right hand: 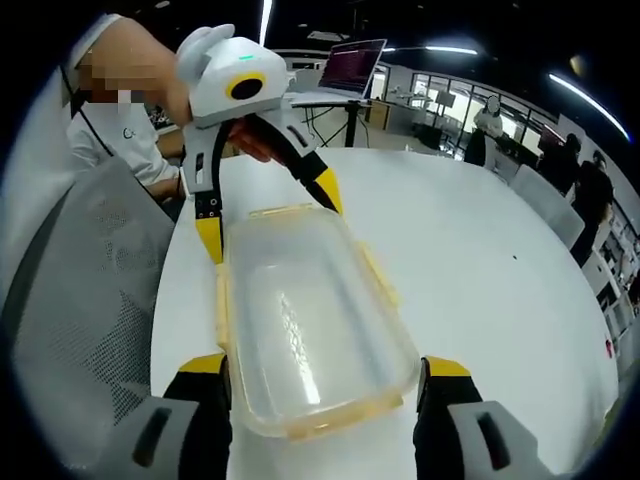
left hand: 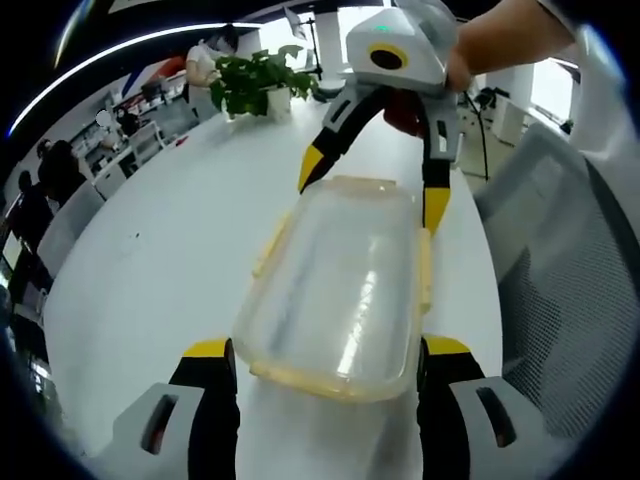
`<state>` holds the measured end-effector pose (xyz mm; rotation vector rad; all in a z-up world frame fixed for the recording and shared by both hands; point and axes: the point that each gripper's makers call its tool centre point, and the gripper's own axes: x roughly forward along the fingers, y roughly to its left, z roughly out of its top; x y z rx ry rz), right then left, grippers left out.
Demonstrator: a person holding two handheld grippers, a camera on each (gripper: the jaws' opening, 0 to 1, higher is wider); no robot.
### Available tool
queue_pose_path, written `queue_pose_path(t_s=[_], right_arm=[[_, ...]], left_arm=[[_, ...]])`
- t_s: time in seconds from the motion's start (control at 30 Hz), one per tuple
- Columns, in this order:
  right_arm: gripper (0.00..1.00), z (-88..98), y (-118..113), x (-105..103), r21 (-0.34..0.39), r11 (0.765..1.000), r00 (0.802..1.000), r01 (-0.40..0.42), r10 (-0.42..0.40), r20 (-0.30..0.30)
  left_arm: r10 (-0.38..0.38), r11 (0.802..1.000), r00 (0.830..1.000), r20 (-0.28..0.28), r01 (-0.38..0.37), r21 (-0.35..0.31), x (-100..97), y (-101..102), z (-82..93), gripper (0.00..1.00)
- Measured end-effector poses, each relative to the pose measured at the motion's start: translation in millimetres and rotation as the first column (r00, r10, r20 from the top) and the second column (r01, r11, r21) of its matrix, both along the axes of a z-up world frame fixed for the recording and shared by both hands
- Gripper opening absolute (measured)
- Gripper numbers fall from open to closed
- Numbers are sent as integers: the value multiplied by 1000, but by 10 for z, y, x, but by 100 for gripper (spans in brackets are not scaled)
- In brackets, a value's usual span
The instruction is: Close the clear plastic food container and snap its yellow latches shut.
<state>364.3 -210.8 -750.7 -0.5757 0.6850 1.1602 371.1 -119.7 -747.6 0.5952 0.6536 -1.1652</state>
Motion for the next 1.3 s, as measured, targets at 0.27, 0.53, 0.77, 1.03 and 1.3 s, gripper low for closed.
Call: queue_pose_path(t_s=[0.27,0.53,0.77,1.03,1.3], right_arm=[[75,1,183,-6,5,1000,1000,-4,4,6],[75,-3,350,-12,1,1000,1000,-10,10,7],[75,-5,443,3,5,1000,1000,-2,2,11],[75,-6,460,51,6,1000,1000,0,-1,11],[75,-9,469,189,-1,1000,1000,0,0,9]], left_arm=[[0,1000,1000,1,0,0,-1,158,-1,71],[4,1000,1000,3,-4,-9,-21,335,1,71],[-7,1000,1000,3,7,-1,8,428,-4,71],[-13,1000,1000,4,13,-5,58,444,-5,71],[-15,1000,1000,4,15,3,195,454,-4,71]])
